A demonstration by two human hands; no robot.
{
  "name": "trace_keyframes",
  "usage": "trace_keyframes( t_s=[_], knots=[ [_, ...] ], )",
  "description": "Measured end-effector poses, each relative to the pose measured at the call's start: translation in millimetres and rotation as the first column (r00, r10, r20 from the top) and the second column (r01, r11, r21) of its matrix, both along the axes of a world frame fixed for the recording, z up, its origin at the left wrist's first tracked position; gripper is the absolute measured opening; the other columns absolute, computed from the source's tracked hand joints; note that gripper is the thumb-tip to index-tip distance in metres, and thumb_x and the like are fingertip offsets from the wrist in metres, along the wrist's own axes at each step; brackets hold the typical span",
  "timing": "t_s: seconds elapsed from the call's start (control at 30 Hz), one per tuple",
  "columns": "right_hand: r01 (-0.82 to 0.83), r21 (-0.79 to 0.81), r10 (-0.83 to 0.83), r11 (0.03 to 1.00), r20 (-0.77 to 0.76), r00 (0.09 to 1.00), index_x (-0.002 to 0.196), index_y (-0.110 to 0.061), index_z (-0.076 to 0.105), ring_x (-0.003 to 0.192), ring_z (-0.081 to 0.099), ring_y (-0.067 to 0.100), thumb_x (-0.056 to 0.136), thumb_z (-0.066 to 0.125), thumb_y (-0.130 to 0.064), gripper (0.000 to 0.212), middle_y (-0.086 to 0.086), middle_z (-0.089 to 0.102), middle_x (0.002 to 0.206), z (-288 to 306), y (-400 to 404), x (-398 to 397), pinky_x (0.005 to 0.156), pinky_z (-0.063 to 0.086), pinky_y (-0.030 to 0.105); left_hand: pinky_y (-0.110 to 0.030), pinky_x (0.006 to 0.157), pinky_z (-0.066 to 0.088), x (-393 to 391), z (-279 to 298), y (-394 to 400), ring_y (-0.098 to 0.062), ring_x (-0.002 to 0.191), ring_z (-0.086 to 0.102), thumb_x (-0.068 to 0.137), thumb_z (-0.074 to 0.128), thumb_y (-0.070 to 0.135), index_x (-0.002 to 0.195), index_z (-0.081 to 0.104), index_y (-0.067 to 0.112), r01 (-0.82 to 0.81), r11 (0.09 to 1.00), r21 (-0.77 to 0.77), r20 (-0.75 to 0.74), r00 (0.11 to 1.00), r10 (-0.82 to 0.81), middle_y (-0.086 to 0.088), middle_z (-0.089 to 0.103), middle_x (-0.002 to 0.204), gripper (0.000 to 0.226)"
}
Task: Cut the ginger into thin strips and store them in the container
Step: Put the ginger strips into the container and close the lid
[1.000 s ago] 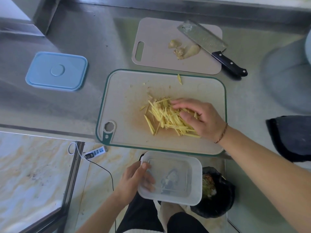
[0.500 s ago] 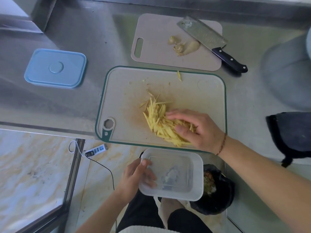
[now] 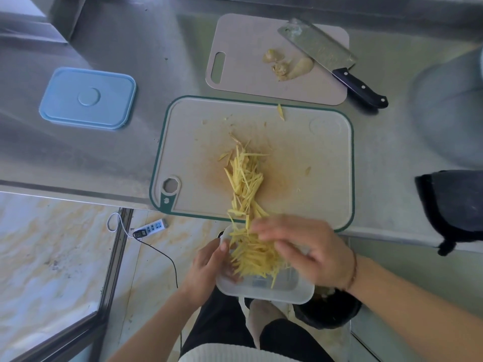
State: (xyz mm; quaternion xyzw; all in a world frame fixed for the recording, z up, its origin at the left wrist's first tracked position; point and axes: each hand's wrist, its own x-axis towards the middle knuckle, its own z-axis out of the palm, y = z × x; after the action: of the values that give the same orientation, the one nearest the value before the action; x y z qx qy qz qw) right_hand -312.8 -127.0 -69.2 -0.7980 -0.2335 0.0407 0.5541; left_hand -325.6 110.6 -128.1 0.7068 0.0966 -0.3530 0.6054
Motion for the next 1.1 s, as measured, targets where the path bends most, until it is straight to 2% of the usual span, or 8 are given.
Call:
trace_keyframes(
  t_s=[0.1, 0.23, 0.33, 0.5, 0.7, 0.83, 0.97, 1.1],
  knots=[
    [0.174, 0.13, -0.178, 0.976, 0.015, 0.984, 0.11, 0.005, 0.065, 0.103, 0.067, 0.004, 0.089, 0.05, 0.004, 0.025, 0.021, 0.068, 0.111, 12, -3, 41, 0.081, 0.058, 0.028, -0.014, 0.083, 0.049, 1, 6, -3, -0.01, 0.101, 0.07, 0.082, 0.044, 0.068, 0.111, 0.072, 0.014, 0.005, 0.999, -0.044, -0.002, 1.0, -0.005, 0.001, 0.076, 0.107, 0.067],
    [0.248, -0.066, -0.235, 0.966, 0.159, 0.959, 0.116, 0.0, 0.064, 0.114, 0.063, 0.02, 0.094, 0.052, -0.018, 0.031, 0.014, 0.067, 0.12, 18, -3, 114, 0.095, 0.053, 0.042, -0.012, 0.086, 0.048, 1, 10, -5, -0.011, 0.106, 0.07, 0.087, 0.042, 0.061, 0.115, 0.071, 0.015, -0.006, 0.996, -0.087, 0.015, 1.0, 0.007, 0.002, 0.076, 0.111, 0.061],
    [0.126, -0.276, -0.103, 0.953, 0.094, 0.99, 0.127, -0.012, 0.06, 0.132, 0.048, 0.018, 0.098, 0.041, -0.039, 0.044, 0.006, 0.057, 0.136, 9, 5, 146, 0.111, 0.039, 0.045, -0.018, 0.088, 0.05, 0, 7, -3, -0.017, 0.107, 0.07, 0.088, 0.044, 0.06, 0.116, 0.07, 0.012, -0.023, 0.994, -0.111, 0.003, 1.0, 0.024, -0.004, 0.076, 0.111, 0.061],
    [-0.114, -0.47, 0.159, 0.875, 0.056, 0.986, 0.129, -0.02, 0.06, 0.142, 0.034, 0.023, 0.099, 0.033, -0.039, 0.044, -0.002, 0.056, 0.138, -12, 13, 140, 0.117, 0.024, 0.049, -0.019, 0.083, 0.051, 1, 7, 1, -0.016, 0.099, 0.072, 0.085, 0.046, 0.06, 0.108, 0.071, 0.011, -0.048, 0.993, -0.105, 0.009, 0.999, 0.049, -0.005, 0.076, 0.104, 0.06],
    [-0.172, -0.379, 0.176, 0.909, -0.026, 0.984, 0.118, -0.009, 0.066, 0.129, 0.05, 0.019, 0.096, 0.045, -0.03, 0.037, 0.004, 0.066, 0.124, -2, 2, 95, 0.111, 0.038, 0.044, -0.015, 0.08, 0.051, 1, 11, -1, -0.01, 0.093, 0.072, 0.084, 0.047, 0.06, 0.094, 0.077, 0.027, -0.057, 0.993, -0.101, 0.013, 0.998, 0.059, 0.0, 0.077, 0.097, 0.046],
    [-0.198, -0.328, 0.191, 0.924, -0.053, 0.98, 0.114, -0.011, 0.067, 0.126, 0.053, 0.016, 0.094, 0.05, -0.029, 0.031, 0.001, 0.068, 0.119, -4, 0, 48, 0.109, 0.041, 0.043, -0.017, 0.08, 0.052, 0, 7, 0, -0.014, 0.094, 0.072, 0.085, 0.047, 0.061, 0.099, 0.076, 0.017, -0.06, 0.993, -0.104, 0.017, 0.998, 0.062, -0.005, 0.077, 0.098, 0.054],
    [-0.24, -0.324, 0.255, 0.915, 0.003, 0.967, 0.112, -0.01, 0.069, 0.127, 0.052, 0.014, 0.091, 0.062, -0.018, 0.023, 0.001, 0.068, 0.119, -10, -3, 4, 0.105, 0.044, 0.04, -0.018, 0.077, 0.051, 1, 5, 0, -0.008, 0.085, 0.068, 0.083, 0.047, 0.065, 0.084, 0.076, 0.027, -0.063, 0.995, -0.075, 0.009, 0.998, 0.064, 0.001, 0.073, 0.086, 0.048],
    [-0.161, -0.172, 0.184, 0.972, 0.123, 0.975, 0.104, -0.001, 0.071, 0.117, 0.061, 0.02, 0.089, 0.06, -0.006, 0.019, 0.01, 0.07, 0.112, 2, -11, 6, 0.1, 0.049, 0.039, -0.016, 0.078, 0.051, -1, 1, 2, -0.009, 0.09, 0.07, 0.081, 0.048, 0.065, 0.091, 0.076, 0.022, -0.058, 0.994, -0.096, 0.01, 0.998, 0.059, -0.001, 0.075, 0.093, 0.052]
  ],
)
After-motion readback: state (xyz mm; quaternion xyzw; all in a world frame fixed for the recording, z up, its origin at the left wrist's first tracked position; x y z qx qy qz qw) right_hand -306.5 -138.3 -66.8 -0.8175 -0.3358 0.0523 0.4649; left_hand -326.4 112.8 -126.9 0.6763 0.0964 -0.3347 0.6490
